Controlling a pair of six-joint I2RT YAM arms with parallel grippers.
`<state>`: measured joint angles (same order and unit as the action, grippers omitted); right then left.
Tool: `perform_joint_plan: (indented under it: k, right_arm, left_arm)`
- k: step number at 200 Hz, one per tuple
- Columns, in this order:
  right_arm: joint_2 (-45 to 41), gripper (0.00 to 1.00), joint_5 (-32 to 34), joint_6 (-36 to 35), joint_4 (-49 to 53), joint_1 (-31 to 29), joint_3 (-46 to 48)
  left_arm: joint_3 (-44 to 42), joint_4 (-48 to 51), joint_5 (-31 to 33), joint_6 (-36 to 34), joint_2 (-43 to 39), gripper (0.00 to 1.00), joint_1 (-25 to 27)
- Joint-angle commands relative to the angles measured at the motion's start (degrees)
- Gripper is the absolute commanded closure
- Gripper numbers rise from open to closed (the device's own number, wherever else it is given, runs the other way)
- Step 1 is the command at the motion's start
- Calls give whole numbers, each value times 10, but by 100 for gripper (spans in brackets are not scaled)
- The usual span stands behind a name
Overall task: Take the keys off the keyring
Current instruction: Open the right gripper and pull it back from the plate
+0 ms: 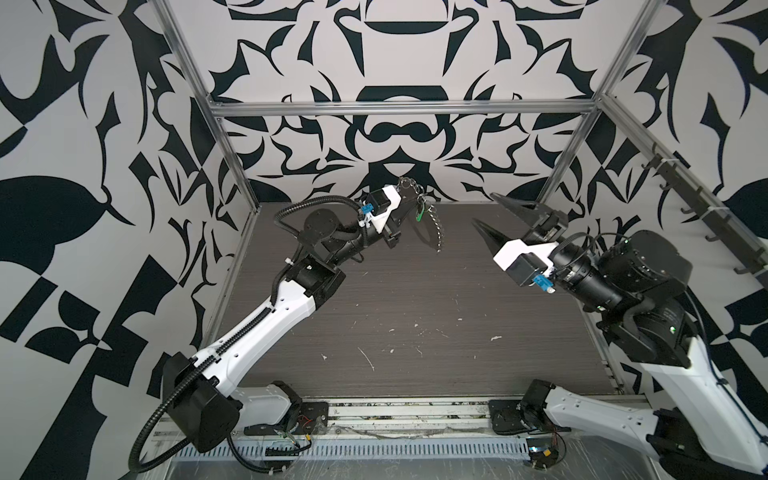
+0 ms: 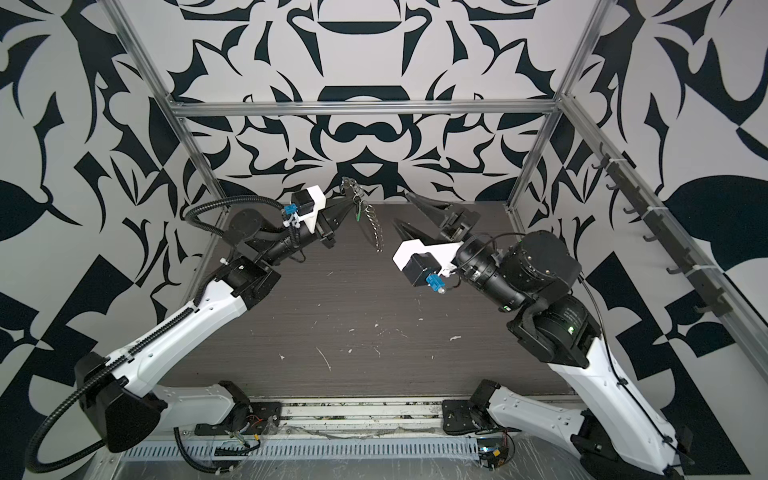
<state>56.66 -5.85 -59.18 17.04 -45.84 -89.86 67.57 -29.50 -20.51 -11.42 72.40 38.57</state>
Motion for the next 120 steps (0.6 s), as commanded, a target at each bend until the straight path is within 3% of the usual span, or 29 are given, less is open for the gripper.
perform_joint_plan:
  k: [1,37,68,120]
  right_arm:
    - [52,49,-33,60,62,17,-40]
    - [113,49,-96,114,102,50,-103]
    - [155,55,-230,132,172,85,-156]
    - [193,65,-260,112,241,92,-193]
  left_arm:
    - [-20,-48,-9,18,-35,100,-2]
    - [-51,-56,-26,21,-63,100,-3]
    - [-76,-48,-63,17,-85,100,-8]
    - [-114,-39,-67,12,-120,100,-9]
